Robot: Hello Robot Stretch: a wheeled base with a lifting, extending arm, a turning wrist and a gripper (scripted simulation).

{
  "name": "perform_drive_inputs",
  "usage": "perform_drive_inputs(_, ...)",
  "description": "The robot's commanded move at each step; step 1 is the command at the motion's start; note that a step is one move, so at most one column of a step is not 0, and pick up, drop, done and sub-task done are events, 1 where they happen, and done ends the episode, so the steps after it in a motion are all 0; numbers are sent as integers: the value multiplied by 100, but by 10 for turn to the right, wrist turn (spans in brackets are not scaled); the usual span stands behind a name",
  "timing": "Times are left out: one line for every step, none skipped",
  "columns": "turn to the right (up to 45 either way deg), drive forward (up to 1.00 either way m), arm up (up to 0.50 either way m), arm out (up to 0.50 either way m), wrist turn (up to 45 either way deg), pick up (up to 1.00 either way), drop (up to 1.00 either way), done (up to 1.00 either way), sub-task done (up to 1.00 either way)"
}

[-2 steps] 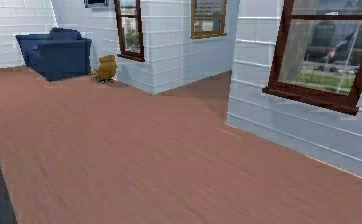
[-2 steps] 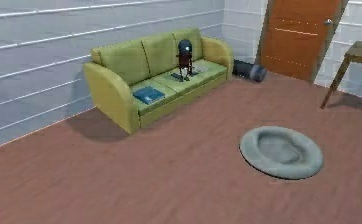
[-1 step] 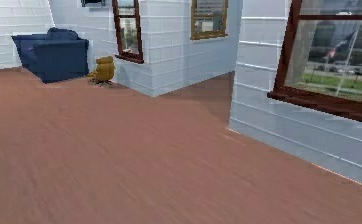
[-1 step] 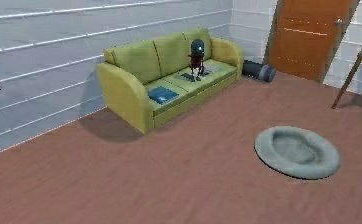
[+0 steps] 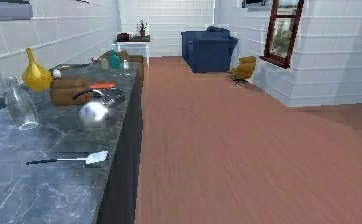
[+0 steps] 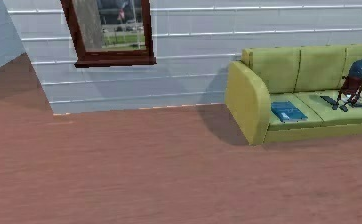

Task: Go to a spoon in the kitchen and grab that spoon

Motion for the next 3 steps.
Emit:
perform_drive_inputs(-30, 0, 0, 0, 0, 0, 0, 0, 0)
perform_drive_inputs(0, 35, 0, 0, 0, 0, 0, 0, 0)
perform_drive_inputs(-450, 0, 0, 0, 0, 0, 0, 0, 0)
